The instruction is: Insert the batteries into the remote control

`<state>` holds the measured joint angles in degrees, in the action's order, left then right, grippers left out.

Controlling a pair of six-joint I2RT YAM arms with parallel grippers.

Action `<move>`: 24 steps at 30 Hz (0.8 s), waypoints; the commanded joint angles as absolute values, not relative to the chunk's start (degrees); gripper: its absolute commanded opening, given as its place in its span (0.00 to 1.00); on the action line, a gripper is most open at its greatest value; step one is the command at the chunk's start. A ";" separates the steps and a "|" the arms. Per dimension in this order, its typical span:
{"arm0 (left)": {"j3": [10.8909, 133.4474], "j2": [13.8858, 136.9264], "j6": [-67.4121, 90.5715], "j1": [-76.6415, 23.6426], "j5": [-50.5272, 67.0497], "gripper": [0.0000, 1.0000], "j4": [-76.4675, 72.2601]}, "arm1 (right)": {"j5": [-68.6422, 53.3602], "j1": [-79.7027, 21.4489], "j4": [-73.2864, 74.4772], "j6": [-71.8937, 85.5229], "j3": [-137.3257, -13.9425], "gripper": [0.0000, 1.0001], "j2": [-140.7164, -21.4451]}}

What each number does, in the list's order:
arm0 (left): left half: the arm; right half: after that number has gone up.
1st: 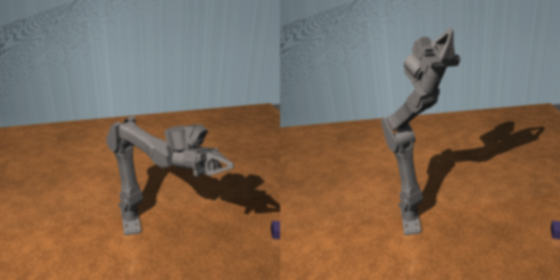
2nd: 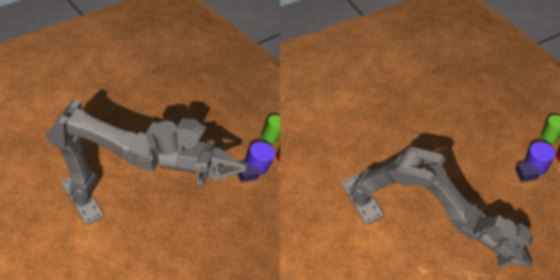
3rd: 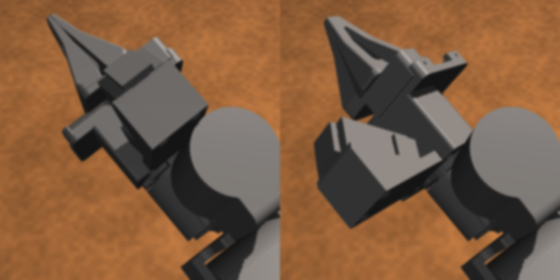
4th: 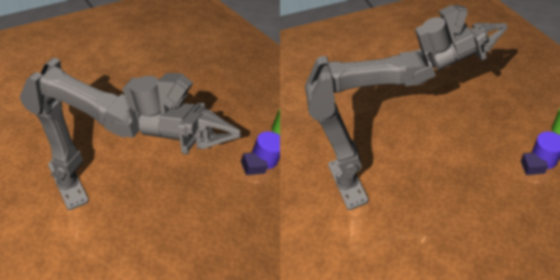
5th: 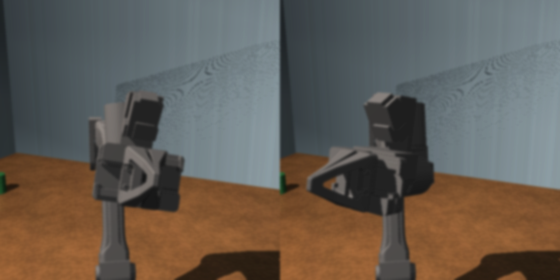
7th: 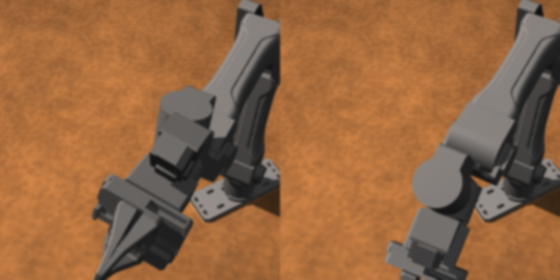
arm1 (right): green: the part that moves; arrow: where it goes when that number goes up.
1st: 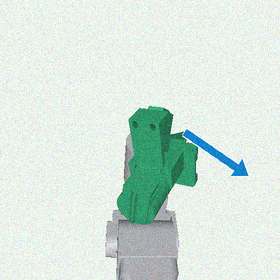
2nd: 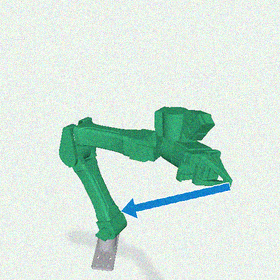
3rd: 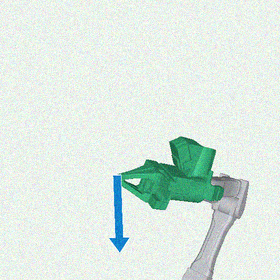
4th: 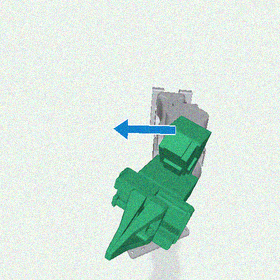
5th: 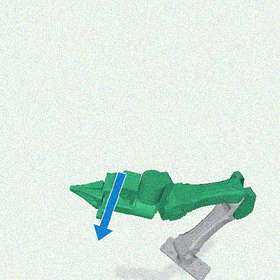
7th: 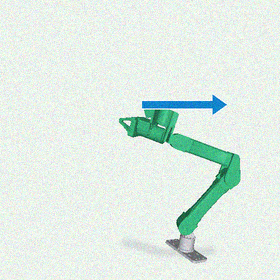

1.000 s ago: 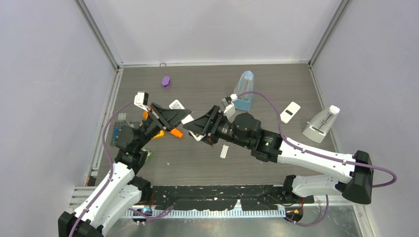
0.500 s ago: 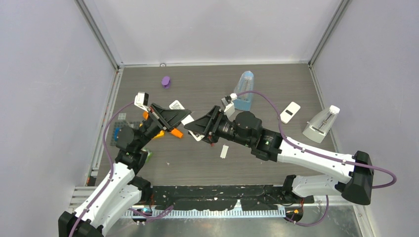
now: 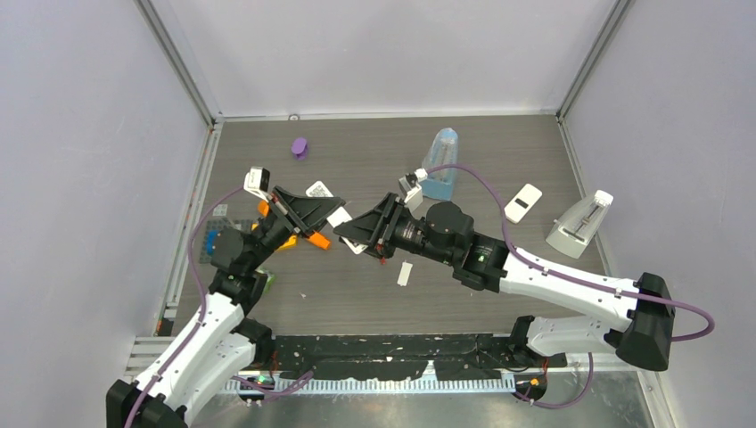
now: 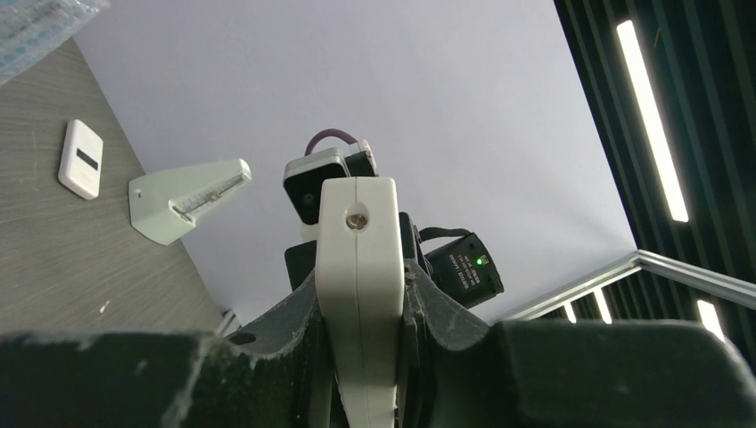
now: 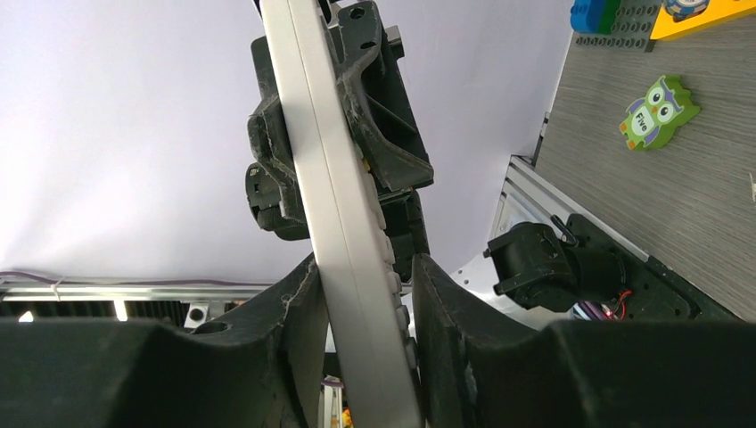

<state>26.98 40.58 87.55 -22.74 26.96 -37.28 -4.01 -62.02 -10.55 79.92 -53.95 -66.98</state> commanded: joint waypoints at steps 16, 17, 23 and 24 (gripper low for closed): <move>25.36 39.82 85.98 -22.70 25.46 0.00 -42.83 | -3.45 -60.80 -10.50 77.89 -51.78 0.69 -60.56; 25.27 39.93 86.01 -22.70 25.35 0.00 -42.81 | -3.35 -60.79 -10.35 77.70 -51.64 0.65 -60.34; 25.74 40.46 86.05 -22.68 25.14 0.00 -42.97 | -3.94 -60.82 -8.76 76.09 -51.80 0.45 -60.41; 25.83 40.70 86.07 -22.68 25.21 0.00 -42.92 | -4.24 -60.82 -8.68 75.69 -51.87 0.42 -60.67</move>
<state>25.30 40.64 86.98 -22.79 26.20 -40.05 -3.77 -60.90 -8.03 77.60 -51.18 -61.47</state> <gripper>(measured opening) 0.263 0.470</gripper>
